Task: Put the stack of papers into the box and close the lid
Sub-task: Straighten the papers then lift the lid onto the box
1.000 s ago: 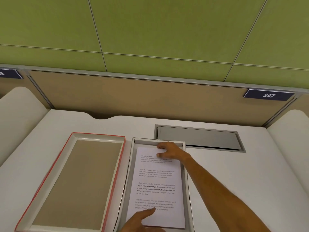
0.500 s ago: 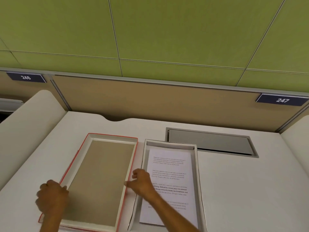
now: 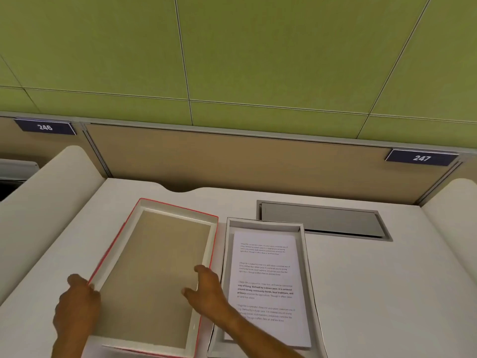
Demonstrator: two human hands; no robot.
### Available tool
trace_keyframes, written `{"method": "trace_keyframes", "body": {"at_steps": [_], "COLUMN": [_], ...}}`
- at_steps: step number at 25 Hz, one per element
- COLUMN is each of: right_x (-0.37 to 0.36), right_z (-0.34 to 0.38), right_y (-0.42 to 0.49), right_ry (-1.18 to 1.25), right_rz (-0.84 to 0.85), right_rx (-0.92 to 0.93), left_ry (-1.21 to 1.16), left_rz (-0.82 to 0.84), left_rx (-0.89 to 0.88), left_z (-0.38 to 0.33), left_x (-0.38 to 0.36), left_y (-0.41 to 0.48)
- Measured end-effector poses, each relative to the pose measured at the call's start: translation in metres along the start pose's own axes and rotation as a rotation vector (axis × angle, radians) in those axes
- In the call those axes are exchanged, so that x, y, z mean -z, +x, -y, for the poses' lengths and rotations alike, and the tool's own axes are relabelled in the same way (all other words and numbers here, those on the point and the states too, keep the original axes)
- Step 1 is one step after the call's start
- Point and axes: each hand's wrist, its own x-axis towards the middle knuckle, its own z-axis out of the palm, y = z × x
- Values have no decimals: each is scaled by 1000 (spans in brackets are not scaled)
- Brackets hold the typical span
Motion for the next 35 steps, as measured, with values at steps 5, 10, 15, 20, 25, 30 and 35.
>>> {"method": "trace_keyframes", "body": {"at_steps": [5, 10, 15, 20, 25, 30, 35], "right_x": [17, 35, 58, 84, 111, 136, 172], "right_z": [71, 135, 135, 120, 103, 95, 92], "right_y": [-4, 3, 4, -6, -21, -39, -62], "right_ry": [441, 781, 791, 818, 804, 799, 952], "right_rz": [64, 135, -31, -61, -103, -98, -52], "right_rx": [54, 118, -2, -69, -83, -8, 58], "left_ry": [-128, -72, -221, -527, -496, -421, -609], "left_rz": [-13, -2, 267, 473, 574, 564, 826], "left_rx": [-145, -363, -354, -256, -201, -226, -20], "left_z": [-39, -78, -94, -97, -104, -104, -104], "left_x": [47, 67, 75, 71, 7, -41, -72], "left_y": [-43, -112, -141, -122, -108, -103, -95]}}
